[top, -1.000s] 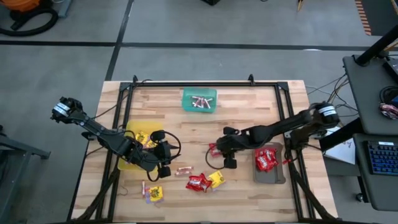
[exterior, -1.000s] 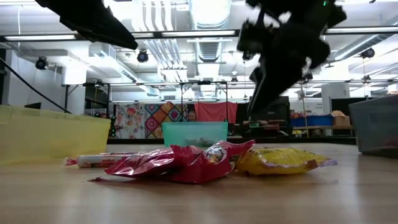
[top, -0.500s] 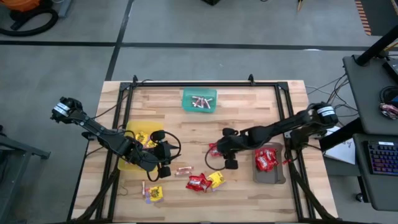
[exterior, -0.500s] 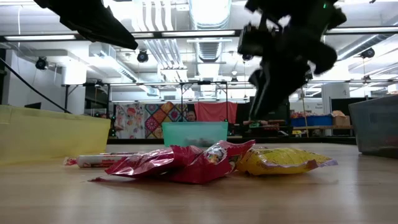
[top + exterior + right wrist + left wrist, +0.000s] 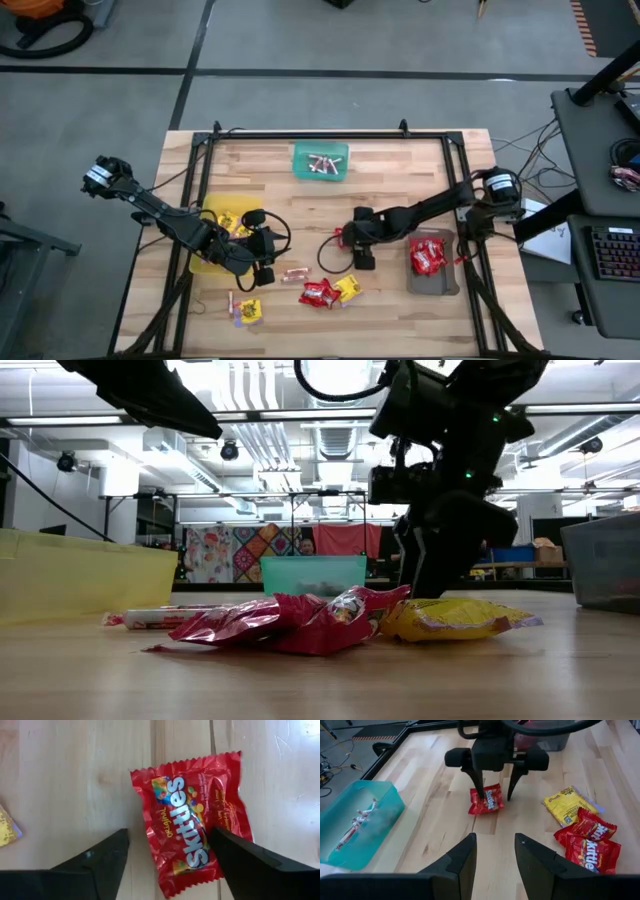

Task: Sort candy
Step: Put the red candy into the black bin

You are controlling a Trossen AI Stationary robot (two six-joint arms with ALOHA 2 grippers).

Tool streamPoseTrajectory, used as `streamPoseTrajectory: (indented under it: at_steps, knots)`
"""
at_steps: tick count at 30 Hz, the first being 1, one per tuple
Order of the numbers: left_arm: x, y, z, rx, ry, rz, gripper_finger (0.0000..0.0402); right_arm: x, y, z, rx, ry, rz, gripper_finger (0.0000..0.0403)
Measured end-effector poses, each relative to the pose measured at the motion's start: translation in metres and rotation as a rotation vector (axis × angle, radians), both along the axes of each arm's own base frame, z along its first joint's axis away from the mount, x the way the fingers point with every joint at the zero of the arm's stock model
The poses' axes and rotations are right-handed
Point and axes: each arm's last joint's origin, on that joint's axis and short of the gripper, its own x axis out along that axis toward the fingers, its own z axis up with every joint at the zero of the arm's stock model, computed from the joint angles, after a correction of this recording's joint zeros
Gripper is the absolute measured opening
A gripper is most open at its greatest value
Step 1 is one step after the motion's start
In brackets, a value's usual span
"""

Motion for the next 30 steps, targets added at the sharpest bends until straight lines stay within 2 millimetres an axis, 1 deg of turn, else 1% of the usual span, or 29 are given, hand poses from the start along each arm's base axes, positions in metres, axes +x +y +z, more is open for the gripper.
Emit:
streamPoseTrajectory:
  at_steps: [2, 6, 10, 13, 15, 19, 21, 23, 26, 30]
  knots:
    - [0.000, 0.000, 0.000, 0.000, 0.000, 0.000, 0.0118, 0.001, -0.005, -0.005, 0.017, 0.014, -0.008, 0.0244]
    - [0.000, 0.000, 0.000, 0.000, 0.000, 0.000, 0.0118, 0.004, -0.015, -0.008, 0.021, 0.013, -0.038, 0.0163]
    - [0.000, 0.000, 0.000, -0.007, -0.003, 0.004, 0.0118, 0.004, -0.021, -0.009, 0.031, 0.018, -0.042, 0.0078]
    - [0.000, 0.000, 0.000, -0.014, -0.008, 0.007, 0.0118, 0.004, -0.023, -0.007, 0.040, 0.008, -0.020, 0.0028]
    - [0.000, 0.000, 0.001, -0.017, -0.012, 0.007, 0.0118, 0.004, -0.022, -0.001, 0.040, -0.014, -0.012, 0.0019]
    - [0.001, 0.000, 0.001, -0.016, -0.013, 0.007, 0.0118, -0.002, -0.022, 0.014, 0.064, -0.033, -0.017, 0.0026]
    - [0.001, 0.000, 0.001, -0.010, -0.012, 0.003, 0.0118, -0.006, -0.022, 0.027, 0.095, -0.054, -0.020, 0.0026]
    - [0.001, 0.000, 0.001, -0.009, -0.011, 0.002, 0.0118, -0.009, -0.021, 0.045, 0.126, -0.104, -0.026, 0.0025]
    - [0.000, -0.001, 0.001, -0.016, -0.012, 0.002, 0.0118, -0.020, -0.020, 0.067, 0.205, -0.123, -0.047, 0.0020]
    - [0.000, -0.002, 0.000, -0.050, 0.008, -0.043, 0.0118, -0.045, -0.015, 0.096, 0.323, -0.088, -0.084, 0.0019]
